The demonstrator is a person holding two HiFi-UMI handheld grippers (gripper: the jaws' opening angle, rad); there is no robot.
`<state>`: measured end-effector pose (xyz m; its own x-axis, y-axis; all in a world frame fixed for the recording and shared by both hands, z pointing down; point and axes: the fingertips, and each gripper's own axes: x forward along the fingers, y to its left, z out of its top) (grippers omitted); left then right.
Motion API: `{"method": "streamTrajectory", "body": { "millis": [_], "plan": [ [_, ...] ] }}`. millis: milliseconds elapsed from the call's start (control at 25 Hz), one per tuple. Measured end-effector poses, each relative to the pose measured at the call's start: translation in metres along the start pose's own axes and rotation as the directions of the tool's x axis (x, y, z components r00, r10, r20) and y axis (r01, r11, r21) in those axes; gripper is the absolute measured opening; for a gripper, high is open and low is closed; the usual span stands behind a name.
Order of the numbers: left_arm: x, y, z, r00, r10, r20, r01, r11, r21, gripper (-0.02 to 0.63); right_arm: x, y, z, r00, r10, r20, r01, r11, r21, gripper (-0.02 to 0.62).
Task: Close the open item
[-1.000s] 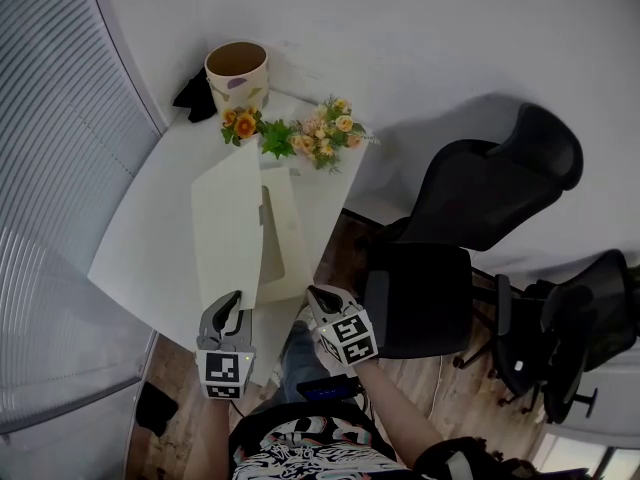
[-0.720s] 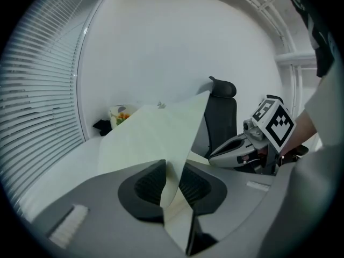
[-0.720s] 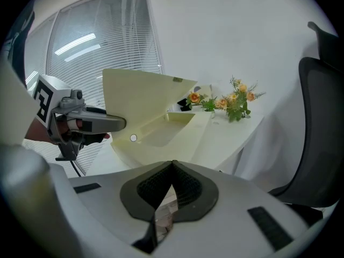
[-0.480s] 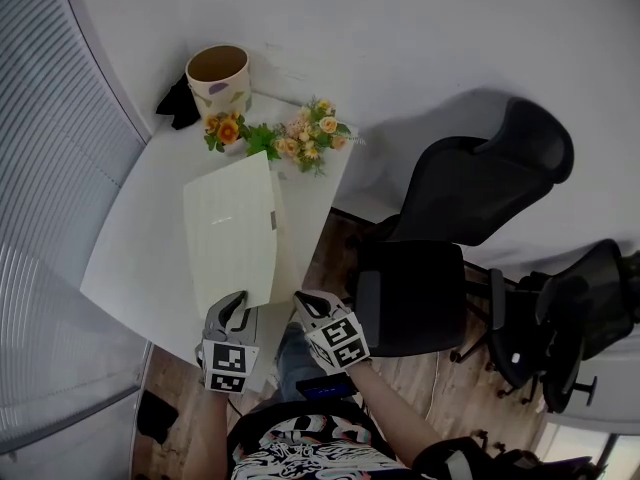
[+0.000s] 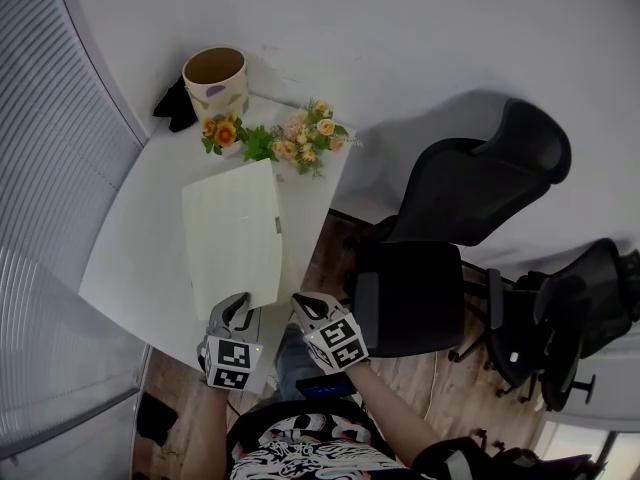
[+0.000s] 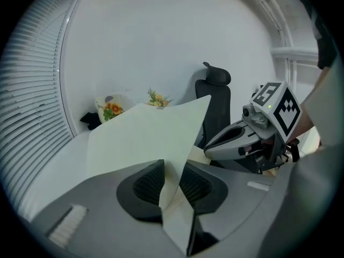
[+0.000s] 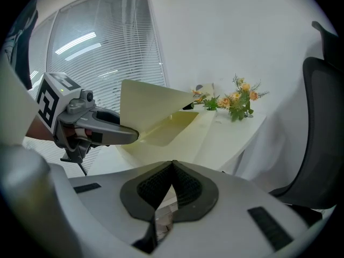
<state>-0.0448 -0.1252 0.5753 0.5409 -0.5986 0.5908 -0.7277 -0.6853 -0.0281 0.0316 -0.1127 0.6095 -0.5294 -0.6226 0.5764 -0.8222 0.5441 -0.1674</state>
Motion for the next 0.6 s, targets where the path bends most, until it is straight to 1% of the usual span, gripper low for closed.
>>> {"method": "streamTrajectory", "body": {
  "millis": [120, 400, 600],
  "plan": [
    [0.005, -0.001, -0.005, 1.000, -0.007, -0.030, 0.007, 1.000, 0.011, 0.077, 0.002, 0.001, 0.001, 1.000, 0.004, -0.008, -0.004, 1.000, -0.011, 0.002],
    [0.016, -0.007, -0.016, 0.991, -0.005, -0.133, 0.014, 0.998, 0.061, 0.083, 0.001, 0.002, -0.002, 0.999, 0.030, -0.022, -0.030, 0.999, -0.024, 0.002],
    [0.020, -0.008, -0.018, 0.984, -0.020, -0.178, 0.033, 0.997, 0.070, 0.089, 0.002, 0.001, -0.001, 0.999, 0.040, -0.020, -0.041, 0.999, -0.027, 0.002]
  ]
}}
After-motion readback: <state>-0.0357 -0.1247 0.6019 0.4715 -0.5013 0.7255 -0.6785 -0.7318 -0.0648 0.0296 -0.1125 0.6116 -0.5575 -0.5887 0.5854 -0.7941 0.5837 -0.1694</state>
